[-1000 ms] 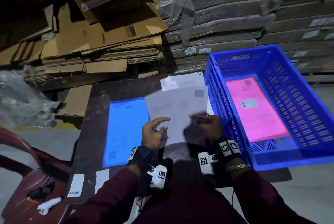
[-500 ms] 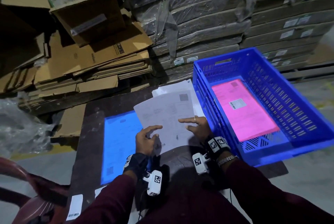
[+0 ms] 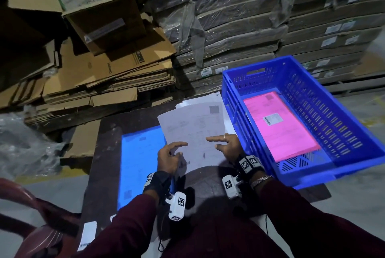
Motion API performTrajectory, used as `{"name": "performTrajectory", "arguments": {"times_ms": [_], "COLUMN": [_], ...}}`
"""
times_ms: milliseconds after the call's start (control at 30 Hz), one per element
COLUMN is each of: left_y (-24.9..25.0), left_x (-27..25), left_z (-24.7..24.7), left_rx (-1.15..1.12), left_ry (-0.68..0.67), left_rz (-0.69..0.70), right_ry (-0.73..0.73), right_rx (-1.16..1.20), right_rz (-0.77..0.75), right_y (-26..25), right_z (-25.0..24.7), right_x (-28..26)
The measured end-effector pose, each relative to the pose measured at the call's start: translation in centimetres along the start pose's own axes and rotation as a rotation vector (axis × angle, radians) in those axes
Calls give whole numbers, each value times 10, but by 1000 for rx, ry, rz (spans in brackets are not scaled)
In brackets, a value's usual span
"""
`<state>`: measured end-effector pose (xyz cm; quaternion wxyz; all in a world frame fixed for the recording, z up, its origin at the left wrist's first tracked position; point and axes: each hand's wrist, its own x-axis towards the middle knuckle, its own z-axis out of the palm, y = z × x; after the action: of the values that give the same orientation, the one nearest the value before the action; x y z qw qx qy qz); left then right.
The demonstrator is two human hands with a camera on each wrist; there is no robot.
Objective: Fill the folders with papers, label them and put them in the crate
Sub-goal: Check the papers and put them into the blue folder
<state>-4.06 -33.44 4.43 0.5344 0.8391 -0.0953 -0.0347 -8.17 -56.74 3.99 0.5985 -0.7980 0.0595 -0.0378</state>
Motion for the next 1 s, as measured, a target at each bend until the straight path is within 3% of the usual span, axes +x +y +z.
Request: {"name": "performTrajectory", "arguments": {"times_ms": [200,400,600,767,1000], "left_y": [9,5,4,-15,-3], "left_x": [3,-10,-20,-31,-39], "left_z": [-6,-6,-3,14,4], "left_rx": [-75,-45,-72,22,82], "left_ry": [69,68,167,136,225], "left_rz": [25,1,-14,-58,-16], "right_ry": [-10,-44,-23,-103,-71], "right_rx": [37,-16,-76,-219,-40], "right_rz": [-45,68,37,67,-1], "right_y": [-13,-21,-35,-37,-44], "right_z": [2,6,5,5,7], "right_x": [0,0,2,-3,-5]}}
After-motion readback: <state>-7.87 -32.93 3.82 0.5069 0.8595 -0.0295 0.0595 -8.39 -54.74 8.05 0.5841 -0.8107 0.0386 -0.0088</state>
